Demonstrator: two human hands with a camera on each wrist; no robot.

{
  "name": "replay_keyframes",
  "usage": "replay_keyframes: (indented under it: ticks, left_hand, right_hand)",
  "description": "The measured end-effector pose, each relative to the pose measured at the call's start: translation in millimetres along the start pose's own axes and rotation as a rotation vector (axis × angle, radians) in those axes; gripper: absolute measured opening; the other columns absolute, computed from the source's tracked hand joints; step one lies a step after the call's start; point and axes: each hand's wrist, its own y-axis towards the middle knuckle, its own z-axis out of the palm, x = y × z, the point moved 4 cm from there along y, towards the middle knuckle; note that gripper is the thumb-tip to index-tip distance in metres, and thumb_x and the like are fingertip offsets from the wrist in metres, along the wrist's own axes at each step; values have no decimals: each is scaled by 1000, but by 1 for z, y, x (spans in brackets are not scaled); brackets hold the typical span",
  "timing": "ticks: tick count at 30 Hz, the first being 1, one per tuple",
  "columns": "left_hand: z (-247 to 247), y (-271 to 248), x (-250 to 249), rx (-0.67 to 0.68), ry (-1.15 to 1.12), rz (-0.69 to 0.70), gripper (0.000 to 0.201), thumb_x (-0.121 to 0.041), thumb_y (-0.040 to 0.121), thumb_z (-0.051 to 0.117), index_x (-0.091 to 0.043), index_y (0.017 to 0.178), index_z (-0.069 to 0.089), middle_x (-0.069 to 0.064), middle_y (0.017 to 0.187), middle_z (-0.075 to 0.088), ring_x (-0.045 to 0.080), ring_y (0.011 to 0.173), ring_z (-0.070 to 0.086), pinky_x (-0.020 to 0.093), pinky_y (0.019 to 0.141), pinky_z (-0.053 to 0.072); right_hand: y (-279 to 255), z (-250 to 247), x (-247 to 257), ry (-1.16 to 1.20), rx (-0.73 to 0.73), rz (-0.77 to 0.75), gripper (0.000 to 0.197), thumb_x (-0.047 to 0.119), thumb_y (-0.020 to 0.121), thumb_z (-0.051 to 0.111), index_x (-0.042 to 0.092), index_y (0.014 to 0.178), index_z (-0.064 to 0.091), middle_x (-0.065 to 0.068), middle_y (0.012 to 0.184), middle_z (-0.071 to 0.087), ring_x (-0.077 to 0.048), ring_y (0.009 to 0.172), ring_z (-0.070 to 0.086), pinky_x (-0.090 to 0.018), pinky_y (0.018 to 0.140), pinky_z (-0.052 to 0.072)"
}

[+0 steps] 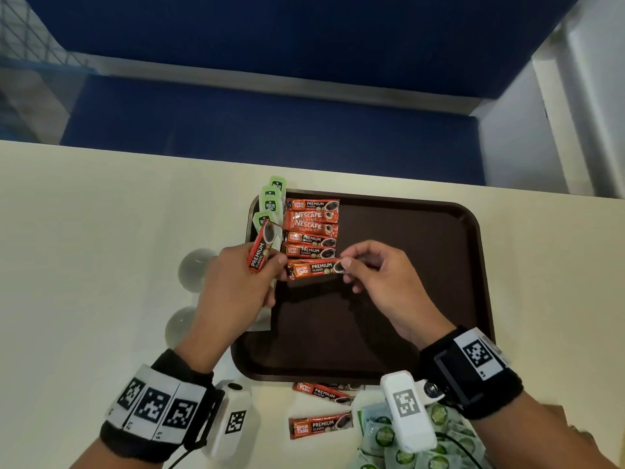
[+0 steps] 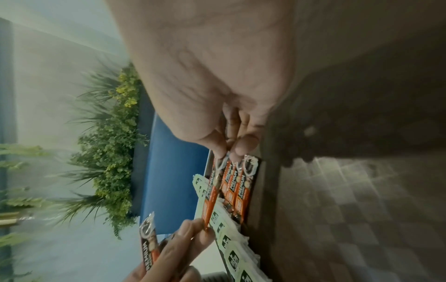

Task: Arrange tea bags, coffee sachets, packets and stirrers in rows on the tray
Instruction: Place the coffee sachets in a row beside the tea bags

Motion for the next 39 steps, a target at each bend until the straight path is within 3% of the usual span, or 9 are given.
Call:
replay_keyframes:
  ticks: [3, 6, 11, 16, 21, 26, 33, 36, 39]
  left_hand:
    - [-10, -1, 0, -61, -19, 14, 12, -29, 104, 70, -21, 96, 75, -10, 77, 80, 9, 41, 60, 18, 44, 51]
    - [-12, -4, -1, -70, -18, 24, 13, -31, 105, 70, -24, 95, 75, -11, 78, 80, 7, 41, 59, 25, 48, 55]
    - [-9, -7, -2, -60, -49, 12, 14, -31, 104, 70, -23, 94, 75, -8, 79, 80, 9, 42, 59, 18, 48, 52]
    - [-8, -9, -3, -55, -68, 13, 13, -33, 104, 71, -24, 95, 75, -7, 79, 80, 10, 43, 60, 18, 48, 51]
    - [-10, -11, -2, -61, -82, -4, 12, -34, 103, 71, -24, 98, 75, -7, 79, 81, 8, 43, 59, 26, 53, 56]
    - [-13, -12, -1, -51, -71, -3, 14, -37, 103, 70, -25, 99, 75, -7, 80, 81, 8, 43, 58, 25, 52, 55]
    - [-16, -10, -1, -68, -68, 3, 16, -35, 103, 71, -22, 98, 77, -7, 79, 80, 8, 42, 59, 34, 55, 58]
    - [-15, -10, -2, -50, -78, 4, 15, -34, 103, 71, -23, 95, 76, -7, 80, 81, 9, 42, 59, 31, 52, 56]
    - [-9, -7, -2, 42, -89, -16, 16, -34, 104, 70, -21, 97, 74, -1, 82, 81, 11, 46, 59, 24, 48, 52]
  right_hand:
    - [-3, -3, -14, -37, -53, 46, 8, 13, 102, 71, 20, 102, 76, -3, 97, 79, -7, 78, 72, -21, 68, 58]
    - [-6, 0, -25, -103, -91, 35, 7, 18, 100, 74, 25, 99, 75, 1, 92, 78, -9, 80, 74, -23, 71, 58]
    - [-7, 9, -26, -329, -168, -95, 9, 25, 95, 80, 26, 91, 72, 6, 83, 73, -6, 73, 68, -16, 67, 52]
    - [-11, 20, -23, -602, -143, -300, 14, 30, 96, 78, 32, 102, 65, 17, 101, 57, -2, 83, 58, -23, 71, 48]
    - [-16, 34, -18, -874, -76, -406, 18, 41, 99, 71, 34, 115, 64, 15, 116, 50, -6, 104, 58, -30, 71, 59]
    - [-13, 40, -16, -922, -89, -445, 19, 40, 100, 69, 32, 117, 65, 11, 118, 52, -9, 108, 59, -34, 70, 62]
    - [-11, 44, -13, -942, -81, -474, 21, 39, 100, 70, 29, 118, 65, 9, 119, 54, -9, 109, 59, -33, 72, 63]
    - [-12, 40, -10, -890, -85, -464, 21, 40, 101, 69, 30, 118, 65, 12, 119, 53, -6, 106, 59, -30, 72, 60]
    - [-9, 31, -2, -763, -120, -455, 13, 35, 103, 68, 29, 114, 67, 16, 113, 54, -2, 93, 58, -25, 73, 54]
